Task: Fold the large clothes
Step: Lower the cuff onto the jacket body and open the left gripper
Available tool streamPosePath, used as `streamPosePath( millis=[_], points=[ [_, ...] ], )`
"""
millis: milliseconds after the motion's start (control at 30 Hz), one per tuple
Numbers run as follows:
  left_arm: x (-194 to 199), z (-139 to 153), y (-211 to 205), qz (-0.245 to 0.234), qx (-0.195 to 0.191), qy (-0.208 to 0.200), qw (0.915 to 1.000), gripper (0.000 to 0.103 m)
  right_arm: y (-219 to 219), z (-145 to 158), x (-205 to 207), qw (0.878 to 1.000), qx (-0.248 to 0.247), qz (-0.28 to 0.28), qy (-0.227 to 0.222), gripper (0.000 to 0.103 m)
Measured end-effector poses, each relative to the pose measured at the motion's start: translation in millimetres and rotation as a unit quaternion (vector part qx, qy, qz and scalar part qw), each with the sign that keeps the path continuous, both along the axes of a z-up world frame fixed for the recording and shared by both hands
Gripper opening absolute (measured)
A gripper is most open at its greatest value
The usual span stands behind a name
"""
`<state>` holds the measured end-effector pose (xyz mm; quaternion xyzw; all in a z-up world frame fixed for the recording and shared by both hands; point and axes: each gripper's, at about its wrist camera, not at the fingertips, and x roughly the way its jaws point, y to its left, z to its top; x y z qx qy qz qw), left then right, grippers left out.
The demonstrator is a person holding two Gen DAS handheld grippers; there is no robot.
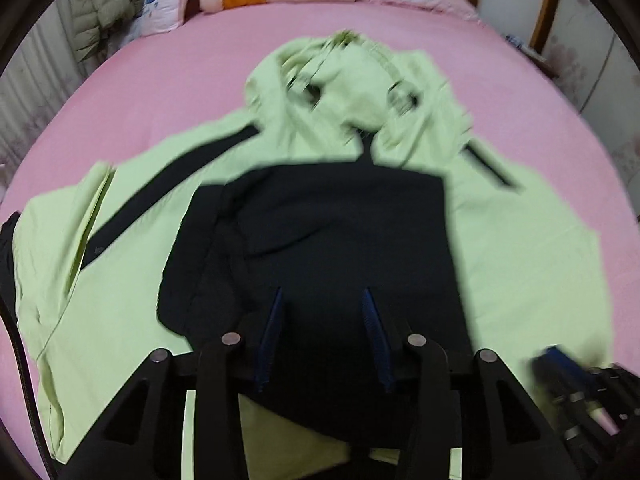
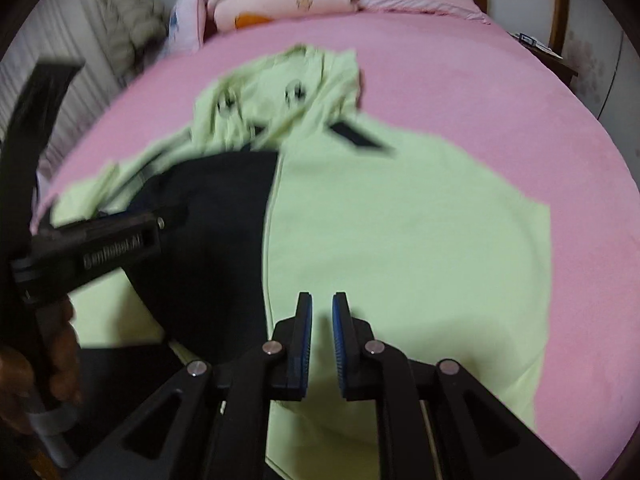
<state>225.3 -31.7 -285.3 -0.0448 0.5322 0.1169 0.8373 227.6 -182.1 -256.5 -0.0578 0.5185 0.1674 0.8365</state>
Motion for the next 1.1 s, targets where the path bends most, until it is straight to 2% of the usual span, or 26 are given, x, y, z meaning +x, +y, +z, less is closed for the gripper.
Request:
streamPosePath(
  millis=[67, 133, 200, 267, 433, 600, 733, 800, 867, 967, 1100],
  points=[
    [-2.9, -14.1, 8.5, 0.007, 0.013, 0.024, 0.9996, 0.036, -18.7, -10.3, -3.5, 0.999, -0.037, -0.036, -0.014, 0.009],
    [-8.8, -16.6, 21.4, 0.002, 0.005, 0.016, 0.9999, 0.035, -45.9, -14.9, -1.0, 0.994, -0.073, -0.081, -0.027, 0.006],
    [-11.2, -16.9, 25.3, -0.010, 0.017, 0.017, 0.9997, 0.033, -82.5, -16.2, 0.2, 0.989, -0.074, -0.123, -0.025, 0.000],
    [-14.5, -17.5, 25.4, -0.021, 0.024, 0.015, 0.9994, 0.031, -108.5, -19.1, 0.8, 0.988, -0.057, -0.140, -0.013, 0.000],
    [-15.0, -19.9, 22.6, -0.019, 0.039, 0.015, 0.9990, 0.031, -111.0, -22.2, 0.8, 0.986, -0.076, -0.145, -0.012, 0.000],
    [-6.3, -21.5, 22.0, -0.011, 0.036, 0.021, 0.9991, 0.031, -110.4, -25.5, 3.8, 0.982, -0.074, -0.171, 0.001, 0.000],
    [-0.5, -15.6, 18.5, -0.016, 0.031, 0.035, 0.9988, 0.032, -113.9, -20.6, -1.5, 0.983, -0.079, -0.166, 0.007, 0.000],
    [1.0, -8.0, 17.4, -0.018, 0.022, 0.040, 0.9988, 0.038, -113.4, -13.5, -1.2, 0.983, -0.074, -0.166, 0.019, 0.002],
    [-2.0, 5.6, 15.0, -0.020, 0.010, 0.035, 0.9991, 0.054, -111.7, 0.2, -3.3, 0.983, -0.071, -0.169, 0.024, 0.002],
    [-11.0, 34.6, 10.0, -0.019, 0.016, 0.017, 0.9995, 0.076, -106.1, 23.2, -12.2, 0.984, -0.065, -0.165, 0.019, 0.002],
    [-21.3, 71.8, 5.6, -0.032, 0.005, 0.008, 0.9995, 0.077, -95.4, 55.4, -26.4, 0.986, -0.052, -0.160, 0.013, 0.002]
  ],
)
